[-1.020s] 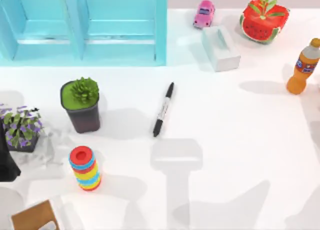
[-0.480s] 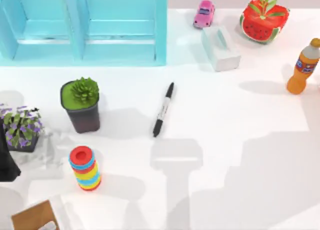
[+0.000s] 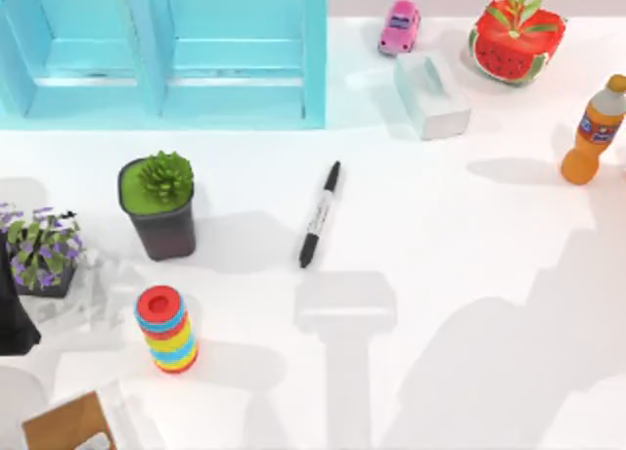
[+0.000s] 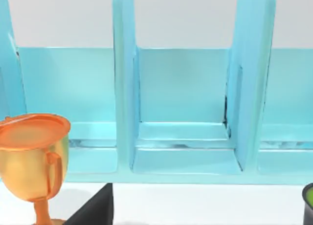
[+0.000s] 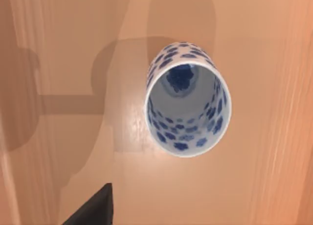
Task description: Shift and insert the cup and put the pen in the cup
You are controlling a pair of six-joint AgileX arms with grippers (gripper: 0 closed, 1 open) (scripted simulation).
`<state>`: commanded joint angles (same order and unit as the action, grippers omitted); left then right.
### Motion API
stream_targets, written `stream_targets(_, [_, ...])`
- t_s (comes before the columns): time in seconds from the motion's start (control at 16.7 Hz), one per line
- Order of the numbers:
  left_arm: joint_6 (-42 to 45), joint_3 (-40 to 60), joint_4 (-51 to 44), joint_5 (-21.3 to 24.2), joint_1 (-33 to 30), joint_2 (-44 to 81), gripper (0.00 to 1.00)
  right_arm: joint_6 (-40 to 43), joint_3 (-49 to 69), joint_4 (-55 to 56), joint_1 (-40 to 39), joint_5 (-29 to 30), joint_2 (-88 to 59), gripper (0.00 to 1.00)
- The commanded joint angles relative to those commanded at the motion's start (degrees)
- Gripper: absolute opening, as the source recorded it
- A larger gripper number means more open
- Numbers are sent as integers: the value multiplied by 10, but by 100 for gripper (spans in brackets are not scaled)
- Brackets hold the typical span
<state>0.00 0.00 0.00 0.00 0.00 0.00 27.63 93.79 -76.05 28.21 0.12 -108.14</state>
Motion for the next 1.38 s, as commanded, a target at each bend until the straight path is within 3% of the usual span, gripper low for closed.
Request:
stream_targets(0.36, [0,0,0,0,0,0,100,-2,-20,22,-2,0,-3,100])
stream_targets(0.9, [0,0,0,0,0,0,100,-2,-169,211,-2,0,-41,100])
stream_targets(1.2, [0,0,0,0,0,0,100,-2,-174,217,-2,0,-42,100])
stream_targets(1.38, [0,0,0,0,0,0,100,-2,-174,217,-2,0,-42,77])
